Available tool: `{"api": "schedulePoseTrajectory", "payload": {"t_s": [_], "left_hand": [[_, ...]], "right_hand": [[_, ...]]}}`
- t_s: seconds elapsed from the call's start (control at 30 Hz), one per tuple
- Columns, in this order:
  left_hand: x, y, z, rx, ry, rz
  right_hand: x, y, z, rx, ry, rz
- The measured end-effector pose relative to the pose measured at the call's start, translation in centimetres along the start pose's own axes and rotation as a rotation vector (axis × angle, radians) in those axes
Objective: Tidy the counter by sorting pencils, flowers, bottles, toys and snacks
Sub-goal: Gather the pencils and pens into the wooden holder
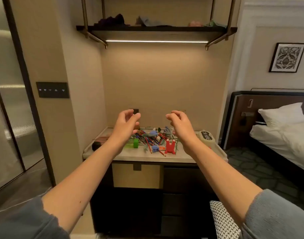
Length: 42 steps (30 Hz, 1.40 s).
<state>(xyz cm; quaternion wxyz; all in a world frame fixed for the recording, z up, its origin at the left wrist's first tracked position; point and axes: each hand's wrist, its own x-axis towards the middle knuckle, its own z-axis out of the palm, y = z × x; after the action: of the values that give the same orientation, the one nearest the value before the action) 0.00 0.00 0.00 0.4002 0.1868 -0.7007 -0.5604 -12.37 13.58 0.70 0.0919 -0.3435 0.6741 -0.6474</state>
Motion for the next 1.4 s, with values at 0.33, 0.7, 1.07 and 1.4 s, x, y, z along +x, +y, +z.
{"api": "schedulePoseTrajectory", "payload": {"t_s": [0.33,0.7,1.07,1.4], "left_hand": [[8.1,-4.7,-1.6,0.062,0.035,-0.007],[23.1,-10.6,-4.3,0.167,0.008,-0.02],[36.8,-20.0,-3.0,0.235,0.027,-0.103],[46.9,-28.1,-2.6,0.277,0.123,-0.202]], "right_hand": [[8.6,4.0,4.0,-0.005,-0.02,0.042],[22.6,8.9,10.1,-0.001,-0.044,0.1],[38.4,18.2,14.5,-0.047,-0.124,0.168],[51.7,26.0,19.4,-0.056,-0.316,0.258]]}}
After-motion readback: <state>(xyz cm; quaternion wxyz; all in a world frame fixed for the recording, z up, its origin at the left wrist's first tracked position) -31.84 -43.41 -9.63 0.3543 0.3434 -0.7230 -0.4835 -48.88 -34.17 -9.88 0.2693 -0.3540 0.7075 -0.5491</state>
